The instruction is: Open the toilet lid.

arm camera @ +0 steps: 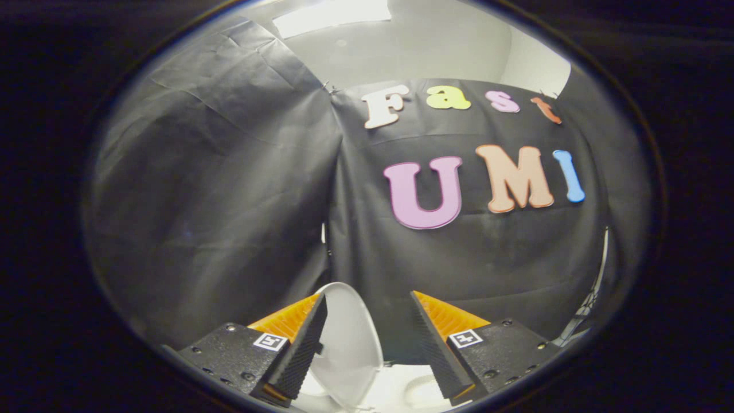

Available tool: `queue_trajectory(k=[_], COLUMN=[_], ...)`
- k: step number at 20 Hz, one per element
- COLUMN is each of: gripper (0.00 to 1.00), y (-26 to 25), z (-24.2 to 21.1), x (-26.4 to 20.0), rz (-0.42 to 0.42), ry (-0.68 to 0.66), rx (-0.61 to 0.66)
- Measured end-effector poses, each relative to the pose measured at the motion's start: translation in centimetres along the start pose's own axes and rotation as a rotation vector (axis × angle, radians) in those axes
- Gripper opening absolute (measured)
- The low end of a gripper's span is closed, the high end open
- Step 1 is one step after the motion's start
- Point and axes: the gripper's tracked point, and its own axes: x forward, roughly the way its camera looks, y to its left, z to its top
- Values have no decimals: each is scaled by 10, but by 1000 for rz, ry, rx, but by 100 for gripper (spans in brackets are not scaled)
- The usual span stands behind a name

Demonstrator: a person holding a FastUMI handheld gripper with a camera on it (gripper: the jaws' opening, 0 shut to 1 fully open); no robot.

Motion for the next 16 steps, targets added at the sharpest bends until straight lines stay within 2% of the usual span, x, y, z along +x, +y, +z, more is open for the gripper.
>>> queue_trajectory(k=[8,10,16], gripper=[87,87,88], y=[-156,-199,-290], z=[-12,-22,-67], x=[-66,-89,-150], rz=[-291,-374,-546], ry=[-11,12,81], rx=[-7,-12,23])
